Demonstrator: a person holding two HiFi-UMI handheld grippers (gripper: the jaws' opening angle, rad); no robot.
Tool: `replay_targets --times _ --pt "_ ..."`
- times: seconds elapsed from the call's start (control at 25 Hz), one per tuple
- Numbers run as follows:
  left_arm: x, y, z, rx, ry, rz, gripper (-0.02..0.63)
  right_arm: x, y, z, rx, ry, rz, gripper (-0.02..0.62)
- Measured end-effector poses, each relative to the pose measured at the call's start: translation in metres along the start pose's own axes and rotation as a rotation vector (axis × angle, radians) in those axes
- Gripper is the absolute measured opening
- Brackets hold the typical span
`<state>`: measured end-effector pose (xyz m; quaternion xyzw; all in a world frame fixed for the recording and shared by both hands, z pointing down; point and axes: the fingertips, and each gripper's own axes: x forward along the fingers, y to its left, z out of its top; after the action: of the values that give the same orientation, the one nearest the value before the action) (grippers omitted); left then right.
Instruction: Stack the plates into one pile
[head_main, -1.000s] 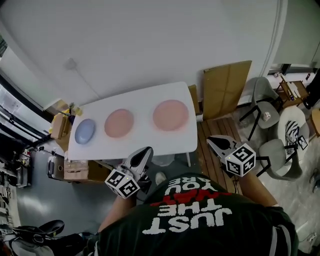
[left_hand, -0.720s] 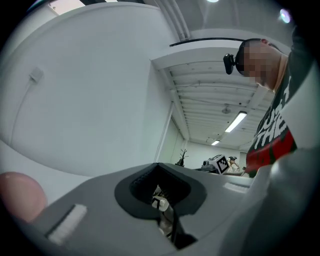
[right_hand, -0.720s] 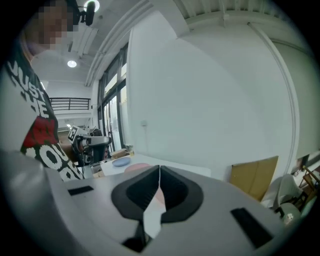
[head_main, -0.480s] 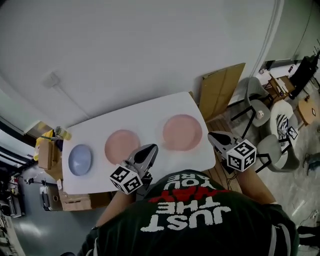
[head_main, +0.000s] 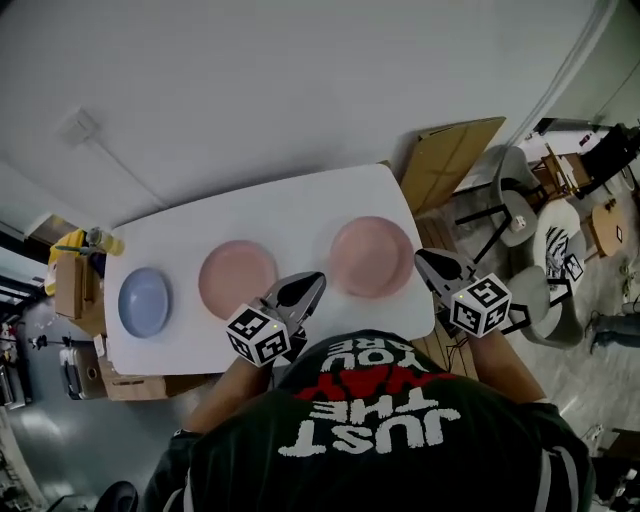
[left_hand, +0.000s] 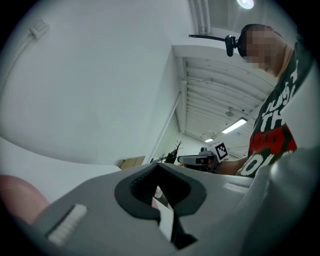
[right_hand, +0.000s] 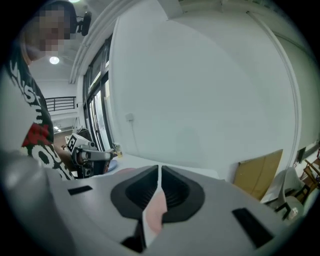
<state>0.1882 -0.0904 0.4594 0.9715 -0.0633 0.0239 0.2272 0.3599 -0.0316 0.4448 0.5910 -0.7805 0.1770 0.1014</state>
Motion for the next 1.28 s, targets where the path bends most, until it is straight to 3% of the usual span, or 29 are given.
replay_targets --times 0.2,0.36,0.56,0.64,0.8,1.04,1.12,1.28 --pt "0.022 0.014 -0.031 -0.029 0.060 0.115 0.003 0.016 -0.023 0.000 -0.017 -0.003 0.095 0.008" --pt "0.042 0.040 -0.080 -0.105 0.187 0.246 0.003 0.024 -0.041 0.001 -0.040 0.012 0.166 0.008" --pt "0.053 0.103 -0.151 -0.322 0.343 0.457 0.009 0.026 -0.059 -0.006 -0.052 0.018 0.200 0.008" --pt "0.056 0.123 -0.178 -0.375 0.408 0.506 0.067 0.024 -0.064 -0.013 -0.047 0.022 0.191 0.008" --pt "0.068 0.137 -0.219 -0.473 0.489 0.517 0.144 0.016 -0.072 -0.031 -0.035 0.045 0.155 0.008" --pt "0.083 0.146 -0.245 -0.611 0.498 0.558 0.150 0.002 -0.081 -0.049 -0.010 0.080 0.102 0.008" --pt "0.088 0.147 -0.245 -0.659 0.484 0.566 0.076 -0.001 -0.083 -0.051 -0.008 0.088 0.090 0.008" --pt "0.087 0.148 -0.240 -0.839 0.375 0.584 0.029 -0.002 -0.082 -0.051 -0.017 0.105 0.086 0.008"
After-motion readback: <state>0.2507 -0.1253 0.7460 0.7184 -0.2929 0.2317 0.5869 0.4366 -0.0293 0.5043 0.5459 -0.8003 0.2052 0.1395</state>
